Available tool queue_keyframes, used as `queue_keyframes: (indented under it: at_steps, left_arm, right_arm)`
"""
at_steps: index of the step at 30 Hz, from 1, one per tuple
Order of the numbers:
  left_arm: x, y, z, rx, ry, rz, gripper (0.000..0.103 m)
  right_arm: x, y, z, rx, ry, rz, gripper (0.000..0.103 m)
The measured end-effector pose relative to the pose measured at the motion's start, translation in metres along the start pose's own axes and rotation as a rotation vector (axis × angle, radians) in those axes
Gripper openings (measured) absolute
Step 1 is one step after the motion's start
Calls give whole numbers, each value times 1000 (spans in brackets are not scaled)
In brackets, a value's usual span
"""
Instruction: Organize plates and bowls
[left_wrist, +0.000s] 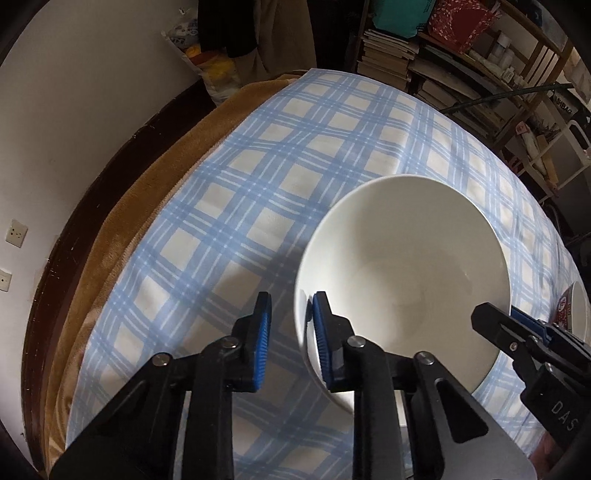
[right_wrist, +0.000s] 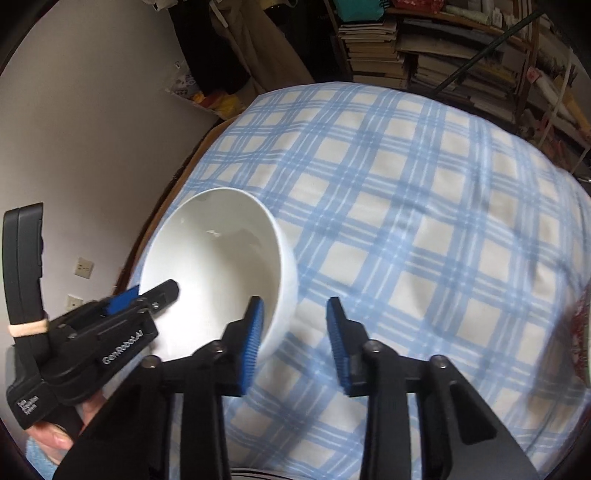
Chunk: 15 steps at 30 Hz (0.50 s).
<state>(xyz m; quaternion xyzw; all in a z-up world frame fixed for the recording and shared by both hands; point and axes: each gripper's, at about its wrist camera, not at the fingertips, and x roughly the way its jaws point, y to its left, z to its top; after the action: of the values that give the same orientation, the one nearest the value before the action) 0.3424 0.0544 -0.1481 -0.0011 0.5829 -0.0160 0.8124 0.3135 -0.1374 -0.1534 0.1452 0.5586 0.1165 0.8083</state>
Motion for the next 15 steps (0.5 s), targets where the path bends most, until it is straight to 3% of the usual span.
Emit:
queue_keyframes:
  at_steps: [3, 8, 15]
  left_arm:
    - [4, 0, -3, -25, 38, -88, 12]
    - [-3, -11, -9, 27, 5, -40, 12]
    - [-16, -15, -15, 23, 15, -101, 12]
  right_arm:
    - [6, 2, -2, 20, 26, -14, 18]
    - [6, 6, -9, 10, 15, -50, 16]
    - [-13, -2, -20, 20, -11, -53, 16]
